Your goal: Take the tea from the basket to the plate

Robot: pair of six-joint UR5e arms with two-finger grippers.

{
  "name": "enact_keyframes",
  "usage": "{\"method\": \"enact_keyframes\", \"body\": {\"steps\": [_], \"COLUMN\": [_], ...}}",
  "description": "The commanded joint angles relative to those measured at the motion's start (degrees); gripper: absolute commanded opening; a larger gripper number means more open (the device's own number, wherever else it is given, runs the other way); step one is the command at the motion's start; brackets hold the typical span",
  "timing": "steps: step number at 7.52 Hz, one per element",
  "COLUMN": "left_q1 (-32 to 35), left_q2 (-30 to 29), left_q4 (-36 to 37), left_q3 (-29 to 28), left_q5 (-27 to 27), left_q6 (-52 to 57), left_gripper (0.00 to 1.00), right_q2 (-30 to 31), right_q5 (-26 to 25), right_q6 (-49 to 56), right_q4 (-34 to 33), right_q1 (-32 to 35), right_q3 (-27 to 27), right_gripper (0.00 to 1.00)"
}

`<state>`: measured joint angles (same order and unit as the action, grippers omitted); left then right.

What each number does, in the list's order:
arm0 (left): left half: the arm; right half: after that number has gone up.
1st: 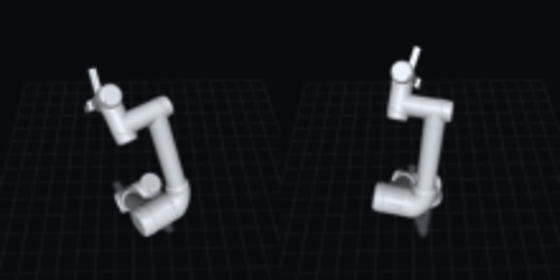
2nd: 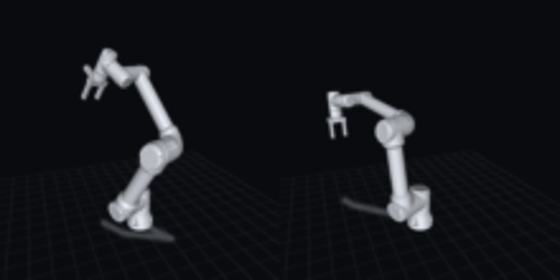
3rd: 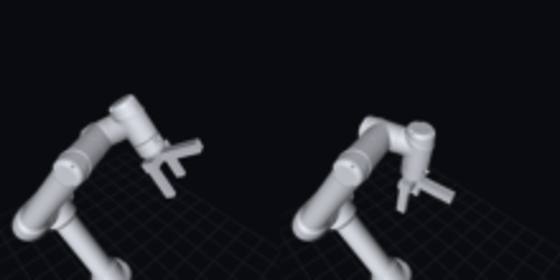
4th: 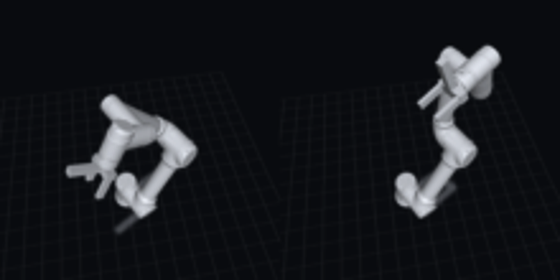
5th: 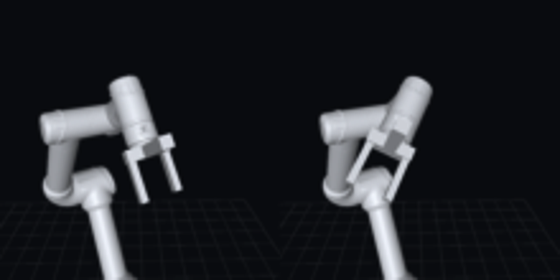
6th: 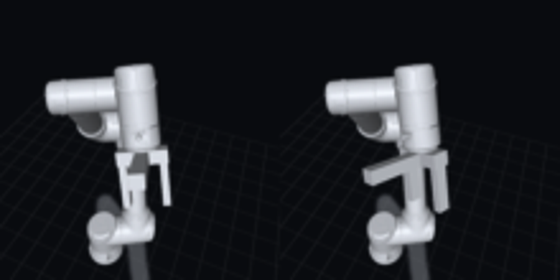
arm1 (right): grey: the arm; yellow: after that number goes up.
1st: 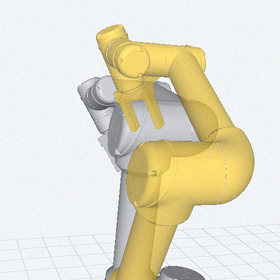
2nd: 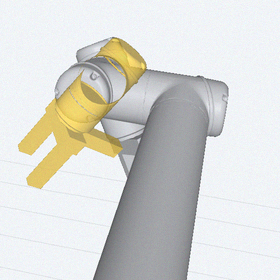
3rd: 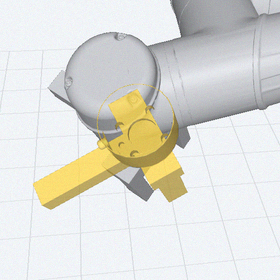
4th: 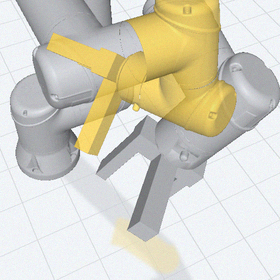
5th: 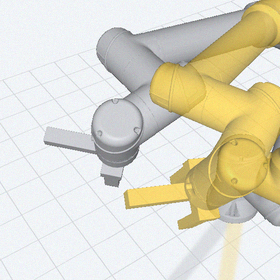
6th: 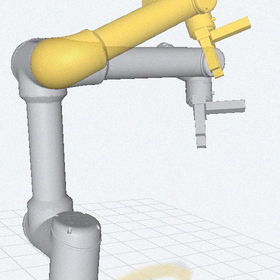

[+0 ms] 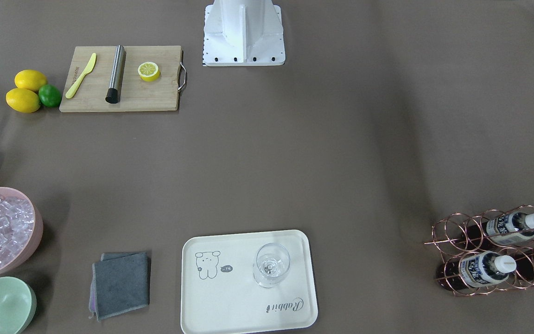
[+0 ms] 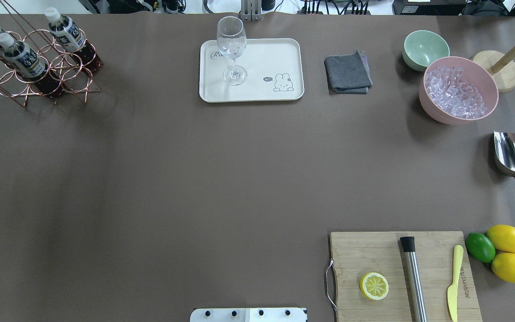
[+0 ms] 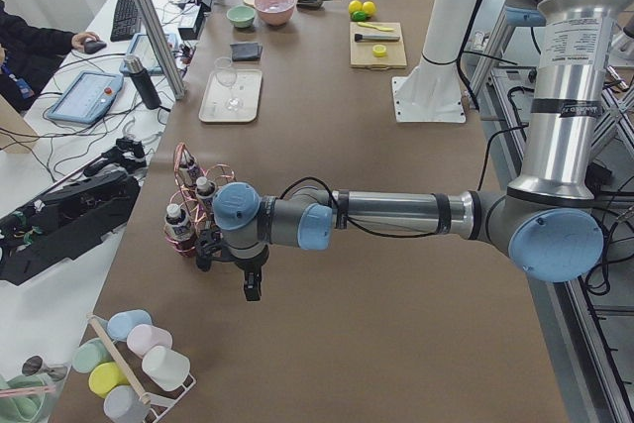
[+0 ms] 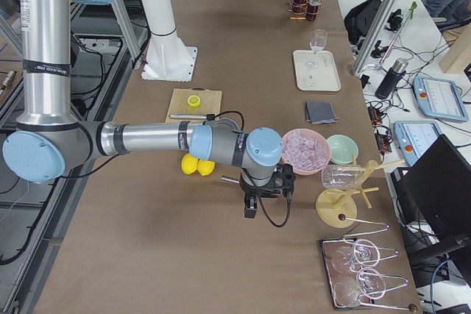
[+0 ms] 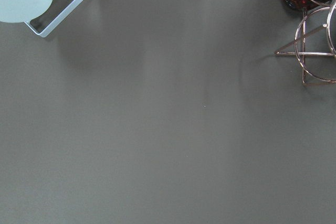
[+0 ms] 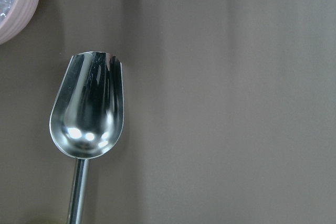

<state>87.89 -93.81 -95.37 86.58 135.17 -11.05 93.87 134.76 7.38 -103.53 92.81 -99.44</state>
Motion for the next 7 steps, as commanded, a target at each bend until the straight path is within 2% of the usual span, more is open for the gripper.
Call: {"method": "enact_keyframes", "body": {"steps": [1,7], "left_q1": [0.0,-0.1], "left_q2": [0.2,0.0], "left_q4": [-0.2,-0.3], "left_q3": [0.2,0.2], "left_q5": [-0.2,0.2], "left_q6": [0.1,0.0], "left_gripper": [0.98,0.98], "right_q2": [0.0,0.0], "right_q5": [0.1,0.0], "right_q6": [0.0,0.0], "right_q4": [0.0,0.0], "right_q1": [0.0,0.0], "right_q3": [-0.1,-0.1], "right_gripper": [1.00,1.00]}}
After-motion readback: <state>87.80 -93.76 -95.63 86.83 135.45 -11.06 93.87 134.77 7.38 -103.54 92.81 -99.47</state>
